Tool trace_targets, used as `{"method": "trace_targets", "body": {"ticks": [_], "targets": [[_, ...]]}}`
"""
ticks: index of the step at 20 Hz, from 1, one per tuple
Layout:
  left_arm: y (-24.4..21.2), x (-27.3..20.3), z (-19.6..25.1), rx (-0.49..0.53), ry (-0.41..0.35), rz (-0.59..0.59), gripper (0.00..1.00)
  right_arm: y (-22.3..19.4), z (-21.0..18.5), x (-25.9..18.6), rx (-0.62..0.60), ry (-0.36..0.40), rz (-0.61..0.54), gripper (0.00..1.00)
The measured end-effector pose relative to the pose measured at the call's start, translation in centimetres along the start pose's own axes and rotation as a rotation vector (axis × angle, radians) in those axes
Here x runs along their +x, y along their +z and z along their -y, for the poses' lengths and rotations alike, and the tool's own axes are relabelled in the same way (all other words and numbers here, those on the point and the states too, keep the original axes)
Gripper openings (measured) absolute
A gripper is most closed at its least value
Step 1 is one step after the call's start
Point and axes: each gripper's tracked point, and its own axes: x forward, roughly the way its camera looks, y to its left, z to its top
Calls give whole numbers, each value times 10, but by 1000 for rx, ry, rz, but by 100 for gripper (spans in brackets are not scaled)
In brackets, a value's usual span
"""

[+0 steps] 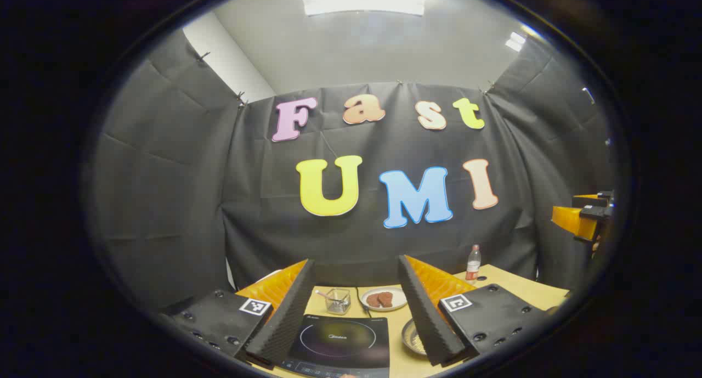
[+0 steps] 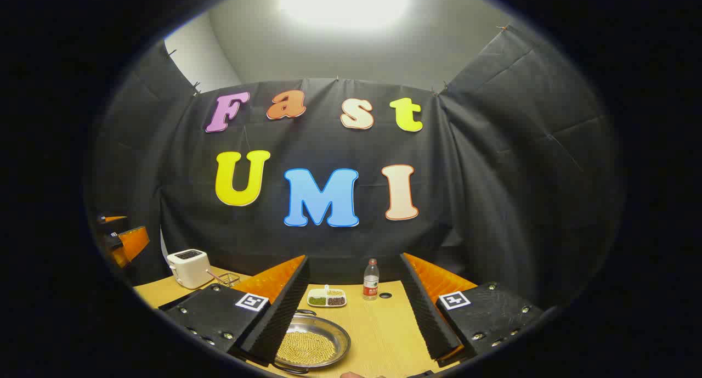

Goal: First push the handle of the pot to place it horizontally, then grasp the pot with both hands and set it on the induction cooktop.

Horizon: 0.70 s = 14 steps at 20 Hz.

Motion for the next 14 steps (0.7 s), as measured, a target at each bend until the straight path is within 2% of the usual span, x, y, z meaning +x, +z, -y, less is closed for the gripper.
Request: {"method": "trace_targets", "body": {"ticks": [1, 2, 5, 6, 14], "targets": [[0, 0, 1, 1, 1, 3, 96, -1, 1, 0, -1, -1, 1, 97], [0, 0, 3, -2, 0, 2, 100, 1, 1, 0, -2, -3, -1, 97], [-1, 0, 2, -10, 4, 2, 100, -1, 2, 1, 4, -3, -5, 97], [-1, 0, 2, -10, 6, 1, 96, -2, 2, 1, 2, -1, -7, 97], [-1, 2, -8, -11, 24, 7, 96, -5, -5, 7, 3, 14, -27, 97]]}}
